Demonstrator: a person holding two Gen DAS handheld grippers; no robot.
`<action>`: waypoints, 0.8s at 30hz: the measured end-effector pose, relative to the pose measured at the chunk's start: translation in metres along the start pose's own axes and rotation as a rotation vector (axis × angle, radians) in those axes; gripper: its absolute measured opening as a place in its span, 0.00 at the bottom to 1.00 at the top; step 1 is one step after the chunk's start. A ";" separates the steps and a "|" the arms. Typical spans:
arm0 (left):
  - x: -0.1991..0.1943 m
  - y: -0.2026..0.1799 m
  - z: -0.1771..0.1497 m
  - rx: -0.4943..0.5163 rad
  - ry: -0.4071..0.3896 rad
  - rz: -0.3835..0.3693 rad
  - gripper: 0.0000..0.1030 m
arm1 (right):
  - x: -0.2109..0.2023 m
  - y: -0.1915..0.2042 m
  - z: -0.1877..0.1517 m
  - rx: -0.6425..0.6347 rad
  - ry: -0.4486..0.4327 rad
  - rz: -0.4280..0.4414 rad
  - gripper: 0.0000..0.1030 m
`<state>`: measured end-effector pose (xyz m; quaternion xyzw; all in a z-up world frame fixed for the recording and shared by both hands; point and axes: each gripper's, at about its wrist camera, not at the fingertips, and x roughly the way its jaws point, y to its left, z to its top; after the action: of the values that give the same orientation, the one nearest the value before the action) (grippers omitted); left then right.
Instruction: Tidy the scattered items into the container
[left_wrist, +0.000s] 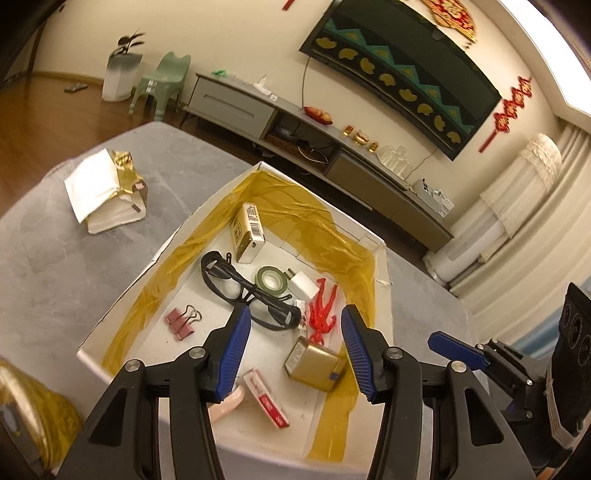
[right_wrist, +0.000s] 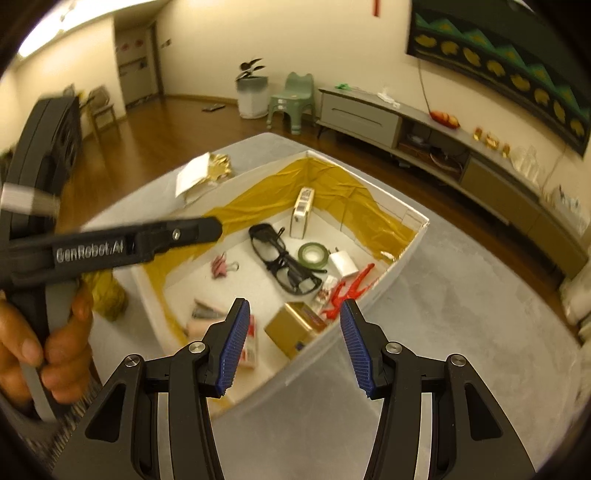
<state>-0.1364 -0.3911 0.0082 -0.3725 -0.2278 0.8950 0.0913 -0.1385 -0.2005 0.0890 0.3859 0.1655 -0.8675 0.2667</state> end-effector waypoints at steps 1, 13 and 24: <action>-0.005 -0.003 -0.002 0.015 -0.004 0.003 0.51 | -0.005 0.004 -0.003 -0.025 0.001 -0.008 0.53; -0.013 -0.040 -0.040 0.127 0.087 0.120 0.77 | 0.000 -0.004 -0.022 -0.176 0.255 -0.039 0.53; -0.004 -0.051 -0.057 0.159 0.145 0.212 0.77 | 0.034 -0.018 -0.018 -0.213 0.398 -0.009 0.53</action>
<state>-0.0932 -0.3281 -0.0005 -0.4498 -0.1081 0.8856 0.0416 -0.1577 -0.1880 0.0527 0.5183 0.3072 -0.7532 0.2641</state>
